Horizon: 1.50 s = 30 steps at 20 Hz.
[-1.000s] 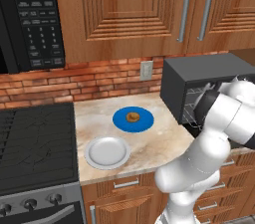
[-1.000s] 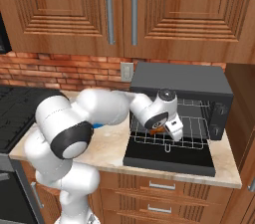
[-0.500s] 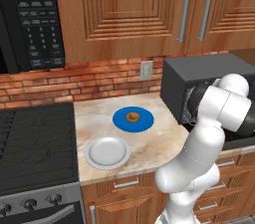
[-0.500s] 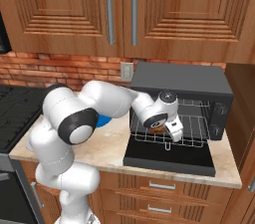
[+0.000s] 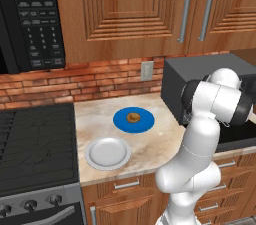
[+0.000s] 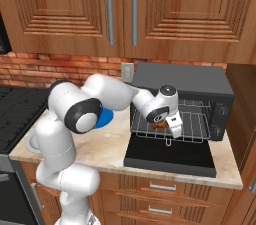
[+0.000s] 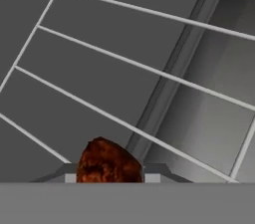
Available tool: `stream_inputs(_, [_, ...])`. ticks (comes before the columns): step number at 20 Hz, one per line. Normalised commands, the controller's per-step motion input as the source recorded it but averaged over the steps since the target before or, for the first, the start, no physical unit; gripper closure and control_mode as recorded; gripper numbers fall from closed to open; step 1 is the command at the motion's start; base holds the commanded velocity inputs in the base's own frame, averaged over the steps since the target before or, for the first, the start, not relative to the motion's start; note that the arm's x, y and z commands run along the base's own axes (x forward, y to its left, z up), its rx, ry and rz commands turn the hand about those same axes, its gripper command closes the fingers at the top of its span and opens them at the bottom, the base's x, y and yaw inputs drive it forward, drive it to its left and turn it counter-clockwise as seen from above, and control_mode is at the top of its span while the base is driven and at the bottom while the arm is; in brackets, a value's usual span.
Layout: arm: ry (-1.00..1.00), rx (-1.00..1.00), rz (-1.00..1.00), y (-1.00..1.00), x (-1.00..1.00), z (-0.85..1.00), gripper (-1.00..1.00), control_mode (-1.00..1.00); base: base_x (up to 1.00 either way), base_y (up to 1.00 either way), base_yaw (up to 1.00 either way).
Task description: Open the toaster oven door. Place the bread on the top rack in the toaster oven and place the chicken drumstick on the bottom rack.
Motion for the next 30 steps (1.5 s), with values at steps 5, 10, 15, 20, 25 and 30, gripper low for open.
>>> stream_inputs(5, [0.02,0.00,-0.09,-0.08,-0.02,-0.28,-1.00,-1.00,0.00,0.00,0.00])
stream_inputs(10, [0.00,0.04,-0.05,-0.18,0.00,-0.12,-1.00,-1.00,0.00,0.00,0.00])
stream_inputs(15, [0.00,0.06,-0.03,-0.25,0.00,-0.03,-1.00,-1.00,0.00,0.00,0.00])
stream_inputs(20, [0.00,0.08,-0.02,-0.23,0.00,0.00,-1.00,-1.00,0.00,0.00,0.00])
stream_inputs(25, [0.00,0.11,-0.02,-0.24,0.00,0.06,-1.00,-1.00,0.00,0.00,0.00])
stream_inputs(30, [0.00,0.12,-0.03,-0.20,0.00,0.10,-1.00,-1.00,0.00,0.00,0.00])
